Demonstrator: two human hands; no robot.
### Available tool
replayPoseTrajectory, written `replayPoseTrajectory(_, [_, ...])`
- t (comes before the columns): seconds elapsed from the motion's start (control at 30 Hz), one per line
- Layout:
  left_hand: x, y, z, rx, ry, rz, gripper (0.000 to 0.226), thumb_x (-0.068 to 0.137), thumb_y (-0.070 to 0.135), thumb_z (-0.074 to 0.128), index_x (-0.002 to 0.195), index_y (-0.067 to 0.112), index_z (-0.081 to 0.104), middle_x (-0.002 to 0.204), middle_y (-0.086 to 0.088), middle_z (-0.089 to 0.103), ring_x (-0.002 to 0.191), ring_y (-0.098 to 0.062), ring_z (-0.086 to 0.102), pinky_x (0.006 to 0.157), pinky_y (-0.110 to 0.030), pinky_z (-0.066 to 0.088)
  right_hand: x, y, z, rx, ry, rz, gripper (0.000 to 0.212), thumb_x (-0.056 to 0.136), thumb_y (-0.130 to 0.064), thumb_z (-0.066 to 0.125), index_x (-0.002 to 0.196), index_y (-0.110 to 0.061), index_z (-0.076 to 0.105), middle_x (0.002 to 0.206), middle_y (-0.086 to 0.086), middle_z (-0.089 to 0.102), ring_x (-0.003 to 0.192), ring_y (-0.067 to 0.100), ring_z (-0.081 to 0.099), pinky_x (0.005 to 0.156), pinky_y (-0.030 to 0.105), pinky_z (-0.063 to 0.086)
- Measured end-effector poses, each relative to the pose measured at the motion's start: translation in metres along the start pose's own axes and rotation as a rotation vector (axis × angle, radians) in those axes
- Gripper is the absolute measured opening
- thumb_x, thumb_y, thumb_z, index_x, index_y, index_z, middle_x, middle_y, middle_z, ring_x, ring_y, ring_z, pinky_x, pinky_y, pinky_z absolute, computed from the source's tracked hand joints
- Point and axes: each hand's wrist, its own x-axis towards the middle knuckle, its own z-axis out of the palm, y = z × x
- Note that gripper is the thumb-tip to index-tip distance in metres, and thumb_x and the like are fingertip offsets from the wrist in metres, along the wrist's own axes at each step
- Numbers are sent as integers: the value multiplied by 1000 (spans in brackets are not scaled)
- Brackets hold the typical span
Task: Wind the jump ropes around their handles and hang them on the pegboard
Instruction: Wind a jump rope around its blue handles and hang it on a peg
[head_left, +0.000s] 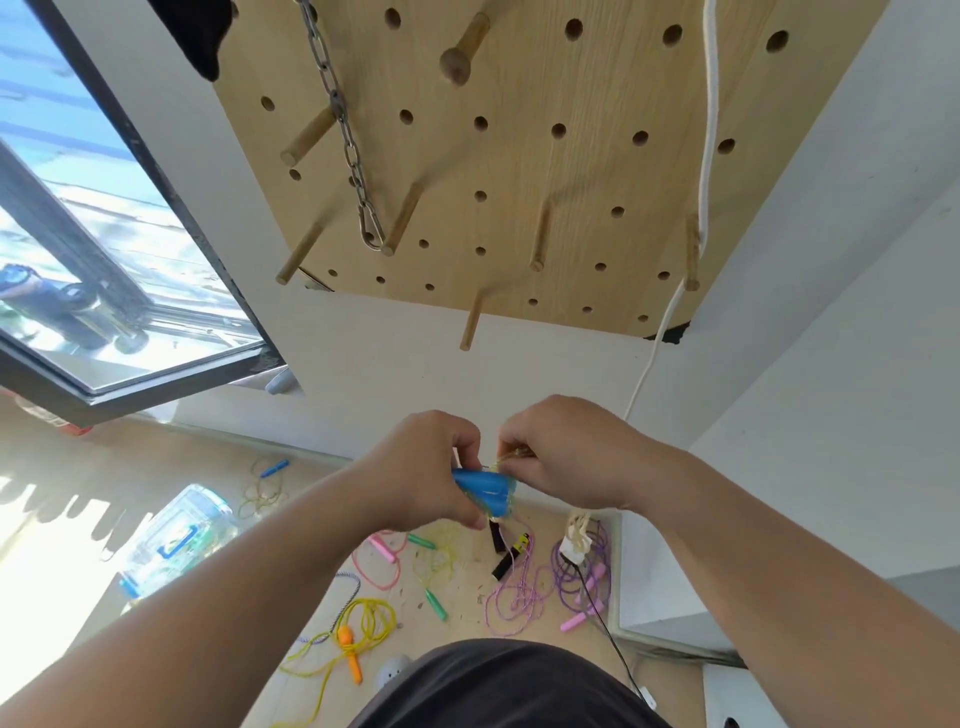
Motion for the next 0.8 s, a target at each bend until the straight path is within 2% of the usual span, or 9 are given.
replayPoseTrajectory(0.07, [3,-4,6,-37,81,-50,40,59,29,95,71,26,56,81,4,59,65,-11,51,57,-25,44,-2,-4,7,32,39,43,21,100,-33,54,104,-24,72,94,-4,70,87,19,61,77,37,51])
replayPoseTrajectory(0.17, [5,-9,15,-179,219,-129,40,61,28,94,75,22,56,78,0,65,59,-13,53,53,-25,45,-8,-4,15,164,120,94,22,101,-29,51,105,-26,72,84,-5,67,75,15,61,73,41,52])
replayPoseTrajectory(0.3, [5,-10,24,-518,325,-176,42,64,24,93,88,24,59,72,-11,71,53,-16,56,55,-34,47,-22,-2,26,409,246,125,31,101,-24,55,130,-35,61,76,-8,64,64,12,58,65,34,49])
replayPoseTrajectory(0.4, [3,-3,22,-679,329,-140,51,72,17,90,108,41,64,66,-4,71,49,-7,54,56,-26,44,-31,4,31,531,313,133,27,99,-21,58,121,-36,53,77,-6,67,68,13,60,69,37,52])
replayPoseTrajectory(0.47, [3,0,17,-749,357,-126,50,73,12,89,111,40,70,69,-2,73,50,-3,55,61,-25,42,-34,10,34,593,348,156,21,98,-19,59,112,-34,53,79,-6,69,73,12,63,71,34,53])
replayPoseTrajectory(0.57, [7,-1,9,-744,474,-122,47,72,13,90,106,42,72,80,-8,75,56,-5,57,61,-22,46,-34,24,42,582,390,193,16,96,-18,62,103,-32,61,85,-11,69,83,6,65,74,26,52])
replayPoseTrajectory(0.67, [11,-2,3,-684,579,-97,48,74,18,90,111,42,70,86,-1,73,65,-12,63,60,-14,50,-31,42,54,471,429,201,14,96,-20,64,101,-32,67,90,-17,66,86,-1,59,76,22,47])
replayPoseTrajectory(0.73, [12,-2,0,-648,634,-72,49,76,19,89,116,41,69,89,7,72,73,-10,65,63,-11,51,-30,54,60,574,432,248,16,97,-22,66,104,-35,69,93,-17,68,90,3,60,80,24,48])
replayPoseTrajectory(0.8, [13,-1,-2,-626,659,-42,50,77,19,88,118,39,68,91,13,71,78,-6,66,65,-9,51,-31,61,64,836,399,316,29,97,-15,65,114,-39,67,96,-9,72,90,14,65,84,30,51])
